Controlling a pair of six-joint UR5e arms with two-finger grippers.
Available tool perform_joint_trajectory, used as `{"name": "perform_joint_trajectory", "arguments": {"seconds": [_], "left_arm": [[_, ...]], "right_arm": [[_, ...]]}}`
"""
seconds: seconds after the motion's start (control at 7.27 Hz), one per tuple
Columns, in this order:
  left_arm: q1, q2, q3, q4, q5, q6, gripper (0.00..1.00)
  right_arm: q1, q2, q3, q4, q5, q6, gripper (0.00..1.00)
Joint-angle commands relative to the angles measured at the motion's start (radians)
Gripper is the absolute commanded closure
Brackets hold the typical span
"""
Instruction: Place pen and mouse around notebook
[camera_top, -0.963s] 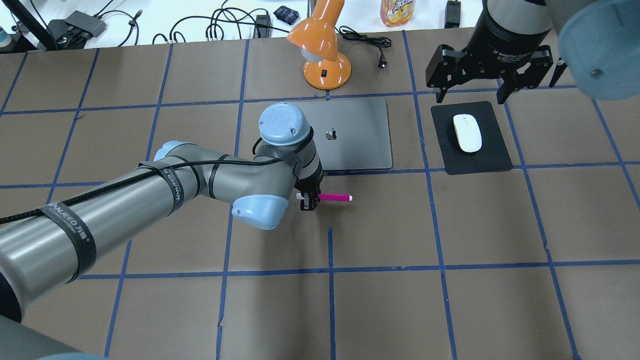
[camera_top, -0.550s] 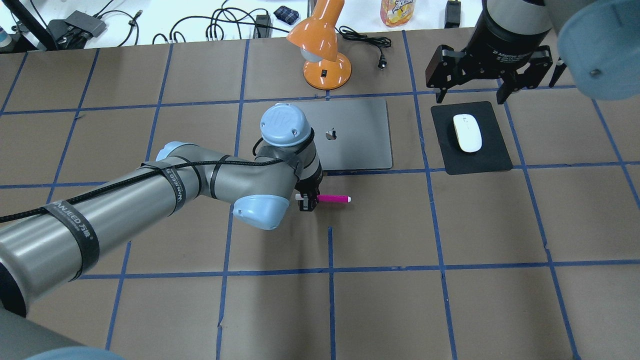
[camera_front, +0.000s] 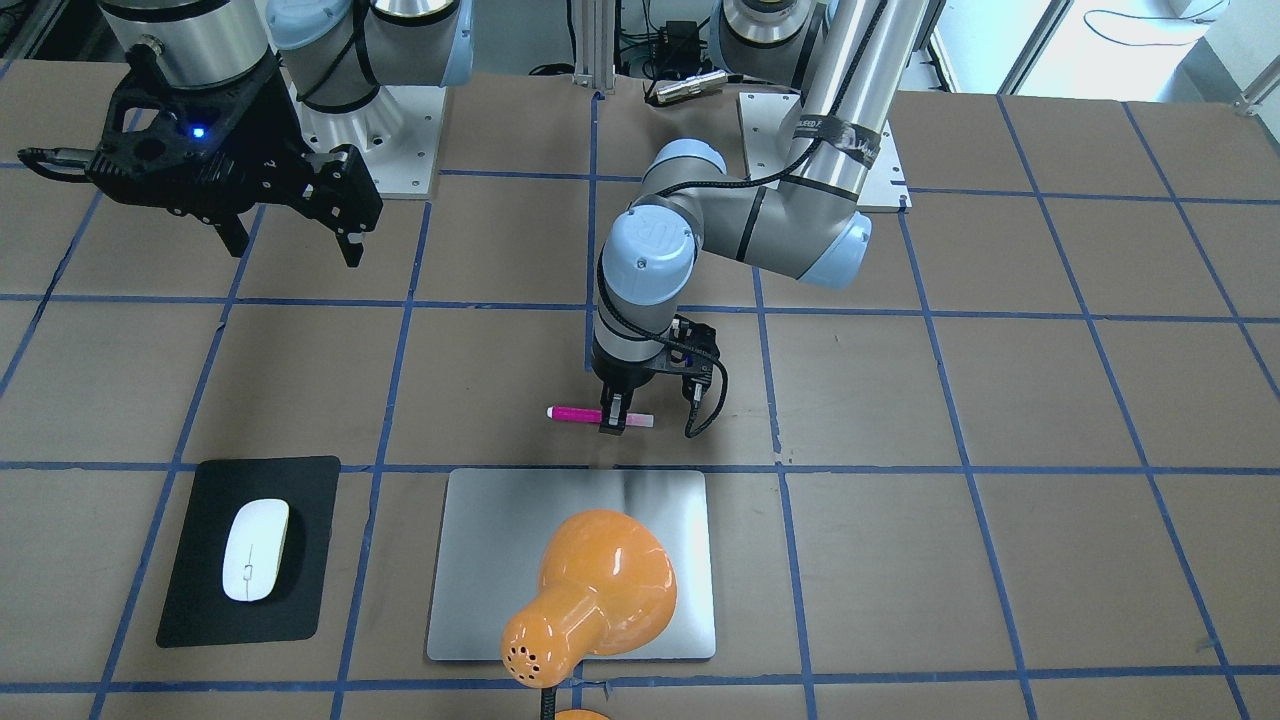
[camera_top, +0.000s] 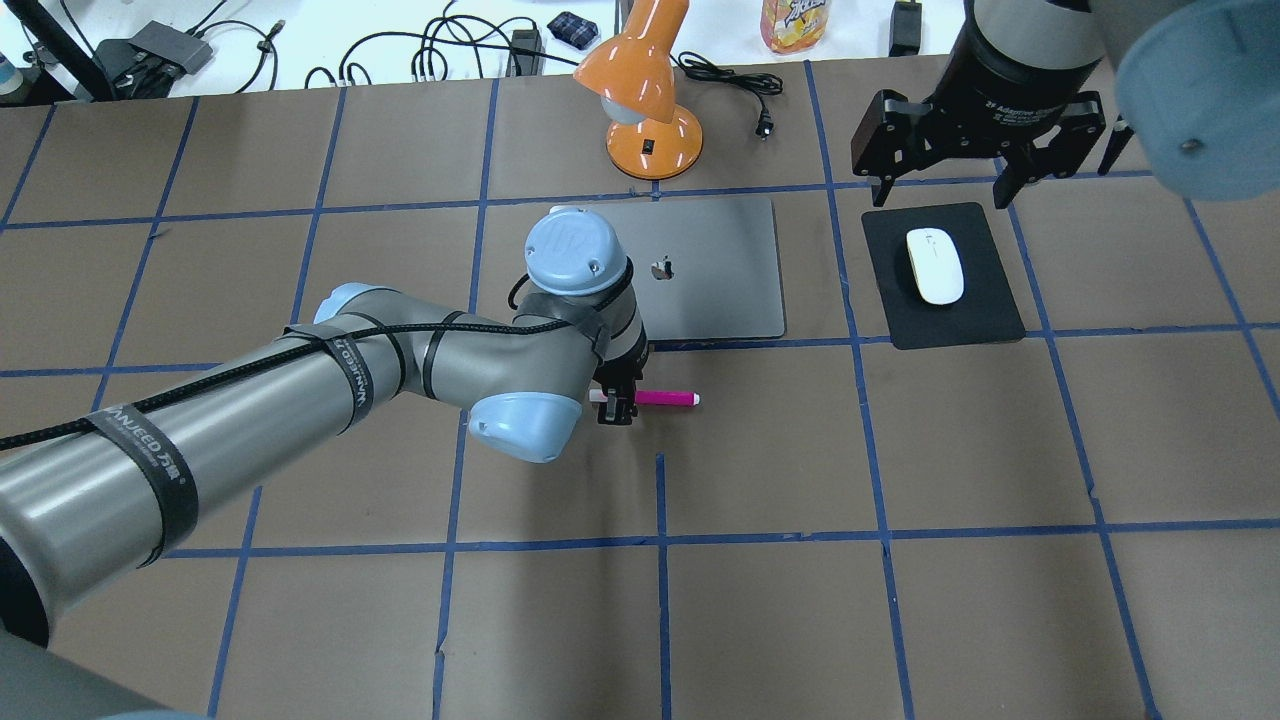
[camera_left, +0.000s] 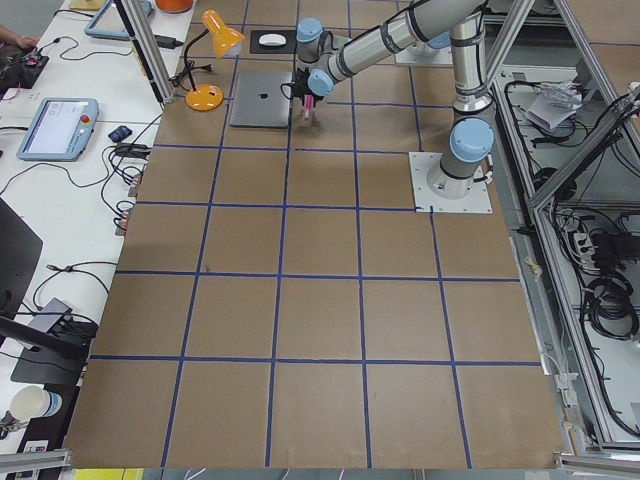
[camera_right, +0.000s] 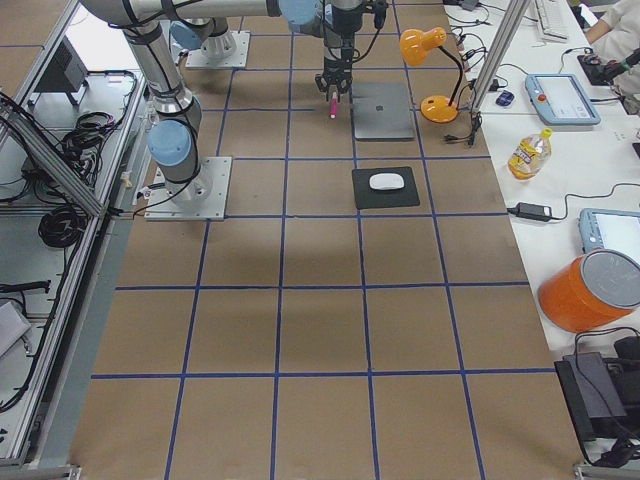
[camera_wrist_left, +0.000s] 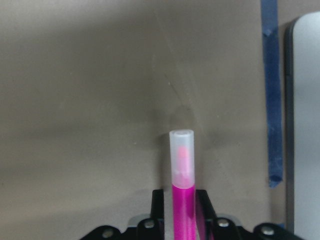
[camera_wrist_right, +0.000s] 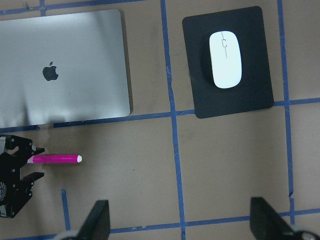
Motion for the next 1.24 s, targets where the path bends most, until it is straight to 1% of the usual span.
{"name": "perform_joint_trajectory", "arguments": {"seconds": [0.0,0.14,0.28,0.55,0.69,0.83,0.96,1.1], "left_arm": [[0.027,0.048,0.022,-0.009,0.003,0.33,0.0],[0.09,0.065,0.058,-0.041,-0.003,0.662,0.0],[0.139,0.098,0.091,-0.169,-0.001,0.922,0.0],[0.181,0.164,0.157,-0.321,-0.001,1.115,0.0],[0.22,0.193,0.198,-0.45,-0.004,1.238,0.0],[0.279,0.212,0.236,-0.527,-0.009,1.269,0.0],[0.308,0.224,0.243,-0.534,-0.001,1.364,0.0],[0.331,0.256,0.244,-0.588,0.003,1.568,0.0]], "right_arm": [[0.0,0.001,0.0,0.0,0.0,0.0,0.0],[0.0,0.002,0.0,0.0,0.0,0.002,0.0],[0.0,0.001,0.0,0.002,0.0,0.002,0.0],[0.0,0.001,0.0,0.0,0.002,0.002,0.0],[0.0,0.001,0.0,0.002,0.002,0.002,0.0],[0.0,0.001,0.0,0.002,0.0,0.002,0.0],[0.0,0.001,0.0,0.002,0.002,0.002,0.0],[0.0,0.001,0.002,0.002,0.002,0.002,0.0]]}}
